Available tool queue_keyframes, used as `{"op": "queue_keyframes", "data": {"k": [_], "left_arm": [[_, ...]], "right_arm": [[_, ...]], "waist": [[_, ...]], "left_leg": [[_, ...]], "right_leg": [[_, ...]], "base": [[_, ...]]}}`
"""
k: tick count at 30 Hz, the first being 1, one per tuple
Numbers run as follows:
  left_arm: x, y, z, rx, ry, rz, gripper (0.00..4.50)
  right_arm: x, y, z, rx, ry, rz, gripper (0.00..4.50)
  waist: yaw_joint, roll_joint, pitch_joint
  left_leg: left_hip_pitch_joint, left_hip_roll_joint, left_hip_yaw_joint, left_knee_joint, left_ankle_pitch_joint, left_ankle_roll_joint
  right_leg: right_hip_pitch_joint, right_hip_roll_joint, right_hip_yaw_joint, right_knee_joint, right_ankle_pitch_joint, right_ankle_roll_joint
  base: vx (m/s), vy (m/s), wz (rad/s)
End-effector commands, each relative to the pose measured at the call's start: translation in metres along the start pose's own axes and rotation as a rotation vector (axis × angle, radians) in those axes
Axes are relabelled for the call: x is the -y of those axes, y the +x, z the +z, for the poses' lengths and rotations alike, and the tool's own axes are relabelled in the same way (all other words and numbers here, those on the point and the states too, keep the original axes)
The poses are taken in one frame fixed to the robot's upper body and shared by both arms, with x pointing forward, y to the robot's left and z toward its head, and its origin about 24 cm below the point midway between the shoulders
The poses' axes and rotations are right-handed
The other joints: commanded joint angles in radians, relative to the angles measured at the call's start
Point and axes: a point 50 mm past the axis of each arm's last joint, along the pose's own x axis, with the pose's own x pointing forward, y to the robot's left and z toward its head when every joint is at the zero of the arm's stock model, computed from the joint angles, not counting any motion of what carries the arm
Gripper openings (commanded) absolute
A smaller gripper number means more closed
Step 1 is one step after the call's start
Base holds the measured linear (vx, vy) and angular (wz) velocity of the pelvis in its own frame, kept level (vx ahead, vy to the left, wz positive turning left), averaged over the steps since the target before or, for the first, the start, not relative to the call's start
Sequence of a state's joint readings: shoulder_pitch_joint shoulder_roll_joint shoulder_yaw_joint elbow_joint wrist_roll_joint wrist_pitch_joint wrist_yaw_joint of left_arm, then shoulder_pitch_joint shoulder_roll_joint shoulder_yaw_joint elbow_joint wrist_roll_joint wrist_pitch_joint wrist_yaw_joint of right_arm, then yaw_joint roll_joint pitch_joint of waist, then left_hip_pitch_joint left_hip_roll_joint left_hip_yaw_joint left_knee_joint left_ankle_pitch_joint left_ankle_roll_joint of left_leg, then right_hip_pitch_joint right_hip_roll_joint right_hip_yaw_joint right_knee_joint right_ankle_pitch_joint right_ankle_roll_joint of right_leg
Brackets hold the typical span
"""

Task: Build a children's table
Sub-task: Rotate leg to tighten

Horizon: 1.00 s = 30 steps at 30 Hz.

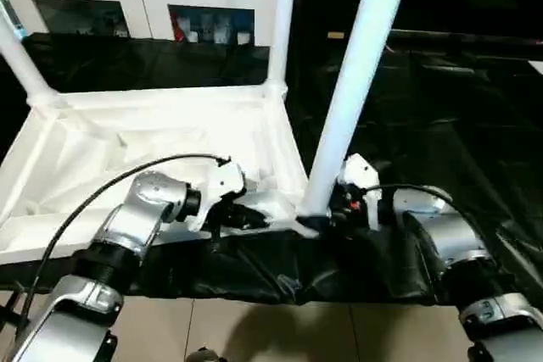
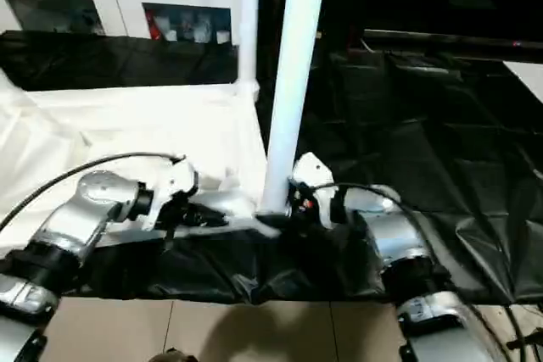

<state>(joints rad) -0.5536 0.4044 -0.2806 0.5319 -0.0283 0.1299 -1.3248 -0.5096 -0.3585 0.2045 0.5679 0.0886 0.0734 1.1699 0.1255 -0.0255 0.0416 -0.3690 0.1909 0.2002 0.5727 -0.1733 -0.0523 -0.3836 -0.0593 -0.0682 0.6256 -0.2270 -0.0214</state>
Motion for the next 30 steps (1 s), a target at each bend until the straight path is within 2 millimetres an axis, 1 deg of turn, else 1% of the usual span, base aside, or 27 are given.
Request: {"op": "queue_keyframes", "data": {"k": [1,2,3,4,7,8,9,10,12,15,16,17,18,20,21,22,23,24,25,26,27,28,29,30], "left_arm": [[0.007,0.007,0.005,0.030,0.019,-0.082,0.00],[0.007,0.007,0.005,0.030,0.019,-0.082,0.00],[0.007,0.005,0.004,0.029,0.016,-0.084,0.00],[0.007,0.004,0.004,0.028,0.015,-0.083,0.00],[0.007,0.003,0.004,0.026,0.016,-0.078,0.00],[0.007,0.002,0.004,0.026,0.016,-0.076,0.00],[0.007,0.002,0.004,0.025,0.014,-0.075,0.00],[0.007,0.001,0.003,0.024,0.012,-0.069,0.00],[0.006,0.001,0.003,0.028,0.009,-0.065,0.00],[0.005,0.001,0.003,0.040,0.003,-0.039,0.00],[0.003,0.001,0.003,0.043,0.002,-0.019,0.00],[0.001,0.001,0.003,0.044,0.000,0.008,0.00],[-0.005,0.001,0.004,0.048,-0.004,0.079,0.00],[-0.007,0.002,0.004,0.048,-0.007,0.098,0.00],[-0.010,0.002,0.004,0.045,-0.010,0.137,0.00],[-0.013,0.005,0.006,0.063,-0.023,0.196,0.00],[-0.016,0.007,0.007,0.076,-0.033,0.235,0.00],[-0.018,0.011,0.009,0.092,-0.046,0.275,0.00],[-0.018,0.013,0.011,0.102,-0.055,0.295,0.00],[-0.019,0.017,0.012,0.102,-0.060,0.310,0.00],[-0.019,0.027,0.017,0.108,-0.071,0.343,0.00],[-0.019,0.027,0.017,0.108,-0.071,0.343,0.00],[-0.020,0.041,0.024,0.117,-0.083,0.383,0.00],[-0.020,0.046,0.027,0.120,-0.084,0.395,0.00]], "right_arm": [[-0.001,-0.001,0.003,-0.014,-0.021,0.051,3.76],[-0.001,-0.001,0.003,-0.013,-0.021,0.052,3.76],[-0.001,0.001,0.003,-0.001,-0.011,0.064,3.56],[-0.002,0.003,0.004,0.006,-0.006,0.069,3.42],[-0.002,0.006,0.005,0.015,-0.002,0.076,3.30],[-0.003,0.007,0.005,0.018,0.000,0.080,3.11],[-0.004,0.008,0.005,0.021,0.007,0.090,2.99],[-0.006,0.010,0.005,0.024,0.012,0.103,2.93],[-0.007,0.010,0.004,0.026,0.016,0.109,2.89],[-0.009,0.012,0.002,0.032,0.027,0.110,2.68],[-0.010,0.013,0.001,0.038,0.033,0.110,2.68],[-0.011,0.013,0.001,0.044,0.039,0.106,2.66],[-0.012,0.016,0.000,0.060,0.059,0.084,2.65],[-0.013,0.017,-0.001,0.063,0.064,0.075,2.65],[-0.012,0.019,-0.001,0.063,0.064,0.045,2.64],[-0.008,0.024,-0.004,0.057,0.080,-0.041,2.64],[-0.005,0.027,-0.006,0.051,0.091,-0.102,2.64],[-0.001,0.031,-0.009,0.048,0.134,-0.194,2.64],[0.002,0.034,-0.011,0.044,0.164,-0.250,2.63],[0.002,0.038,-0.012,0.045,0.182,-0.289,2.63],[0.003,0.048,-0.013,0.045,0.213,-0.366,2.63],[0.003,0.048,-0.013,0.045,0.213,-0.366,2.63],[0.001,0.062,-0.010,0.050,0.237,-0.447,2.63],[-0.001,0.069,-0.008,0.051,0.243,-0.466,2.63]], "waist": [[0.003,-0.005,-0.055],[0.006,-0.003,-0.054],[0.006,-0.005,-0.054],[0.007,-0.005,-0.054],[0.010,-0.006,-0.055],[0.010,-0.006,-0.055],[0.010,-0.007,-0.054],[0.010,-0.007,-0.055],[0.010,-0.005,-0.055],[0.010,-0.004,-0.055],[0.009,-0.004,-0.055],[0.010,-0.002,-0.055],[0.008,-0.004,-0.055],[0.010,-0.004,-0.053],[0.010,-0.004,-0.051],[0.009,-0.005,-0.052],[0.006,-0.005,-0.049],[0.003,-0.005,-0.050],[0.003,-0.006,-0.051],[-0.002,-0.008,-0.050],[-0.008,-0.009,-0.050],[-0.011,-0.007,-0.050],[-0.013,-0.009,-0.052],[-0.016,-0.009,-0.051]], "left_leg": [[0.015,0.056,-0.023,-0.049,-0.131,0.068],[0.016,0.057,-0.024,-0.050,-0.138,0.064],[0.016,0.057,-0.024,-0.051,-0.140,0.061],[0.017,0.057,-0.025,-0.051,-0.142,0.056],[0.017,0.057,-0.024,-0.051,-0.138,0.052],[0.016,0.056,-0.025,-0.051,-0.135,0.053],[0.016,0.056,-0.025,-0.051,-0.135,0.053],[0.016,0.056,-0.025,-0.051,-0.134,0.052],[0.015,0.056,-0.025,-0.051,-0.130,0.051],[0.016,0.055,-0.025,-0.051,-0.136,0.048],[0.016,0.056,-0.025,-0.051,-0.137,0.047],[0.017,0.056,-0.025,-0.051,-0.137,0.046],[0.016,0.055,-0.024,-0.051,-0.138,0.047],[0.018,0.055,-0.025,-0.052,-0.150,0.040],[0.018,0.055,-0.025,-0.053,-0.164,0.034],[0.020,0.056,-0.026,-0.054,-0.167,0.026],[0.022,0.054,-0.027,-0.057,-0.182,0.013],[0.022,0.054,-0.029,-0.059,-0.188,-0.001],[0.023,0.054,-0.031,-0.060,-0.192,-0.003],[0.022,0.054,-0.030,-0.060,-0.196,-0.005],[0.021,0.054,-0.031,-0.061,-0.189,-0.004],[0.022,0.054,-0.030,-0.061,-0.186,-0.004],[0.021,0.053,-0.030,-0.060,-0.175,-0.003],[0.020,0.051,-0.029,-0.059,-0.168,-0.002]], "right_leg": [[0.045,-0.096,0.055,-0.067,-0.020,-0.230],[0.043,-0.096,0.055,-0.069,-0.041,-0.227],[0.043,-0.097,0.054,-0.069,-0.049,-0.224],[0.042,-0.097,0.054,-0.068,-0.059,-0.222],[0.042,-0.097,0.055,-0.067,-0.052,-0.224],[0.042,-0.097,0.055,-0.067,-0.051,-0.224],[0.043,-0.097,0.055,-0.067,-0.054,-0.222],[0.043,-0.097,0.055,-0.067,-0.058,-0.220],[0.042,-0.096,0.055,-0.067,-0.053,-0.219],[0.042,-0.096,0.055,-0.068,-0.055,-0.219],[0.042,-0.096,0.055,-0.068,-0.056,-0.219],[0.042,-0.097,0.055,-0.068,-0.054,-0.220],[0.041,-0.095,0.055,-0.068,-0.049,-0.220],[0.040,-0.097,0.056,-0.071,-0.077,-0.214],[0.039,-0.098,0.057,-0.076,-0.108,-0.207],[0.038,-0.099,0.058,-0.075,-0.119,-0.204],[0.036,-0.100,0.058,-0.080,-0.153,-0.198],[0.036,-0.101,0.058,-0.080,-0.175,-0.195],[0.038,-0.103,0.057,-0.081,-0.185,-0.191],[0.037,-0.101,0.059,-0.083,-0.192,-0.186],[0.037,-0.101,0.060,-0.081,-0.182,-0.186],[0.036,-0.102,0.060,-0.081,-0.176,-0.188],[0.037,-0.101,0.060,-0.080,-0.166,-0.187],[0.036,-0.100,0.061,-0.081,-0.158,-0.188]], "base": [[0.000,0.000,0.00],[0.000,0.000,0.00],[0.000,0.000,0.00],[0.000,0.000,0.00],[0.000,0.000,0.00],[0.000,0.000,0.00],[0.000,0.000,0.00],[0.000,0.000,0.00],[0.000,0.000,0.00],[0.000,0.000,0.00],[0.000,0.000,0.00],[0.000,0.000,0.00],[0.000,0.000,0.00],[0.000,0.000,0.00],[0.000,0.000,0.00],[0.000,0.000,0.00],[0.000,0.000,0.00],[0.000,0.000,0.00],[0.000,0.000,0.00],[0.000,0.000,0.00],[0.000,0.000,0.00],[0.000,0.000,0.00],[0.000,0.000,0.00],[0.000,0.000,0.00]]}}
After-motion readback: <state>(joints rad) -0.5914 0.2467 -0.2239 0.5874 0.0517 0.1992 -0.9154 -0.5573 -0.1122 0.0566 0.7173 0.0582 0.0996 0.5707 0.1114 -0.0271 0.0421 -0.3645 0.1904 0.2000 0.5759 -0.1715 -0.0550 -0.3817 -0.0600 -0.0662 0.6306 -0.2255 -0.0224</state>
